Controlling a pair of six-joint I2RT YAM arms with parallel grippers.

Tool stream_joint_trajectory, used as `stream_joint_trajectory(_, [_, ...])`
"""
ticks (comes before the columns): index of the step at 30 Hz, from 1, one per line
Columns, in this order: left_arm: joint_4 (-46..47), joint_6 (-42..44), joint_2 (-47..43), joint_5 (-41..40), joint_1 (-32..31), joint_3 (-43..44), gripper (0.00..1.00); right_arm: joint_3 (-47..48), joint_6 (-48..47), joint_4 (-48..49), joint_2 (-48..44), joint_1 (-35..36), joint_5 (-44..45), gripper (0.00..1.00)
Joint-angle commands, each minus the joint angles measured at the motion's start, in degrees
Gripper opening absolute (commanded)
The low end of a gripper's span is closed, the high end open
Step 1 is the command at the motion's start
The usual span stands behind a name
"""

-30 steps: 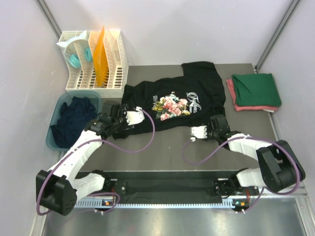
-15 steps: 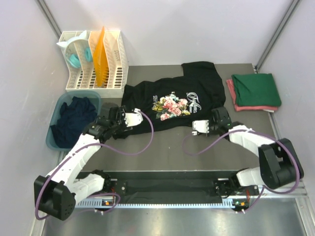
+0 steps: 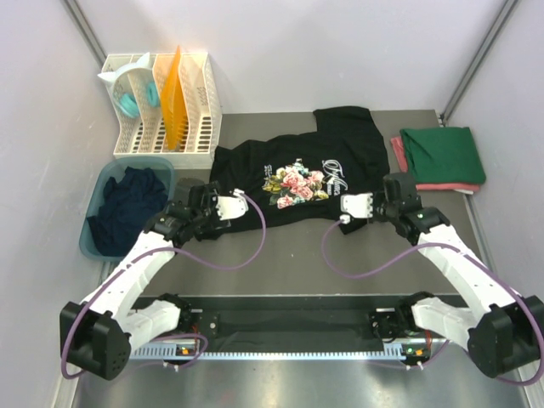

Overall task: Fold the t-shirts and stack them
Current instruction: Flatten out the tshirt

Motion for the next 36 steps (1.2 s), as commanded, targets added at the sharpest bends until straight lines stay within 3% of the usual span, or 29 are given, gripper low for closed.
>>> stream_joint_trajectory(1, [-1.6, 3.3, -0.5, 3.9, -0.1, -0.9, 0.84, -2.6, -3.4, 1.4, -3.4, -1.3, 4.3, 0.0])
stream_joint_trajectory(5, [-4.9, 6.7, 0.4, 7.1, -0.1, -1.9, 0.87, -1.9, -3.6, 2.4, -3.4, -3.0, 5.7, 0.0])
stream_joint_trajectory(9, [-7.4, 7.7, 2.7, 7.0, 0.0, -2.7, 0.78, -0.9, -4.4, 3.4, -3.6, -4.9, 6.3, 0.0])
stream_joint_trajectory(16, [-1.4, 10.1, 8.5, 8.0, 4.2, -4.2, 0.73, 2.9, -3.3, 2.3, -2.1, -7.1, 6.4, 0.0])
stream_joint_trajectory(19, [-7.1, 11.4, 14.4, 10.1, 6.7, 2.6, 0.66, 3.9, -3.3, 1.1, -2.1, -7.1, 6.4, 0.0])
stream_joint_trajectory(26, [-25.9, 13.7, 28.3, 16.9, 13.9, 26.0, 0.74, 4.4, -3.6, -0.5, -2.3, -7.1, 6.7, 0.0])
stream_joint_trajectory(31, [-42.6, 15.7, 40.0, 17.8, 16.1, 37.0, 0.77, 5.2, -3.2, -0.4, -0.8, -7.1, 7.4, 0.0])
stream_joint_trajectory(36, [-52.6, 19.0, 47.3, 20.0, 17.5, 45.0, 0.79, 6.4, -2.7, -0.5, 0.0, -7.1, 8.4, 0.0])
